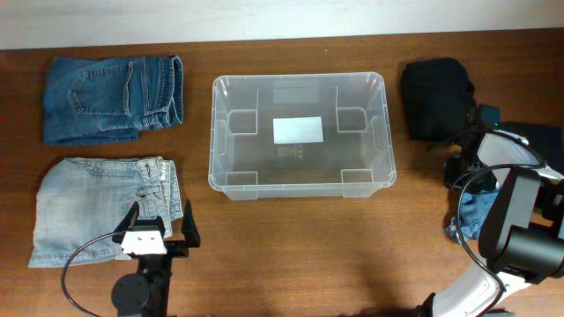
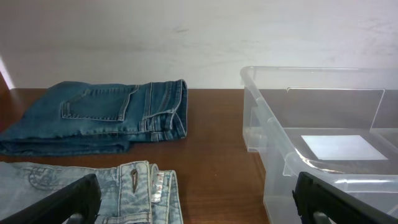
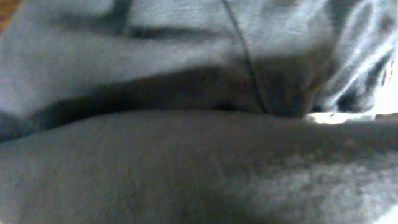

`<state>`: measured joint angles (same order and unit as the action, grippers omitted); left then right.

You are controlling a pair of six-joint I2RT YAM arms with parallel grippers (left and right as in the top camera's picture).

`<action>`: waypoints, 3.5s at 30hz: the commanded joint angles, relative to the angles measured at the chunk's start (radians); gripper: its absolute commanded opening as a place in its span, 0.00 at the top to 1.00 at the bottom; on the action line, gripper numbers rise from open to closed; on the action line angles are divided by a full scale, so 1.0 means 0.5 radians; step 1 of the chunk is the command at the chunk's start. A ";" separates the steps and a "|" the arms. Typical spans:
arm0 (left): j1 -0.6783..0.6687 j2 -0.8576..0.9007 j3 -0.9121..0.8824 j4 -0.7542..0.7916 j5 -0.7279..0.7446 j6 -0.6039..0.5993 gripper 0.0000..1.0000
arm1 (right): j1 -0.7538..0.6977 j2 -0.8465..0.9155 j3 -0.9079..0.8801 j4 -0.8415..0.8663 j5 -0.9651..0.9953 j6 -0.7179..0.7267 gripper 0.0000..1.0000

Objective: Pack container
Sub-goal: 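Close the right gripper on the light-blue denim and lift it, then carry the denim with the right gripper into the container, then lower the denim into the container's left side and release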

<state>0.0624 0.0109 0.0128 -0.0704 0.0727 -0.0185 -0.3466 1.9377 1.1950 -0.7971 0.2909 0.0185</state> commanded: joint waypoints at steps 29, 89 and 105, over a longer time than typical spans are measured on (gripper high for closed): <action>0.012 -0.010 -0.008 -0.004 0.021 0.024 0.01 | 0.470 -0.066 2.529 -1.691 -1.151 0.594 0.96; 0.012 -0.010 -0.008 -0.004 0.021 0.024 0.01 | 1.982 0.769 2.686 -1.168 -0.039 1.240 0.43; 0.012 -0.010 -0.008 -0.004 0.021 0.024 0.01 | 1.691 0.851 1.943 -0.730 -0.540 1.026 0.96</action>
<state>0.0624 0.0109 0.0128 -0.0704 0.0727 -0.0185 0.4873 2.3474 2.2395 -1.2205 0.0944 0.5373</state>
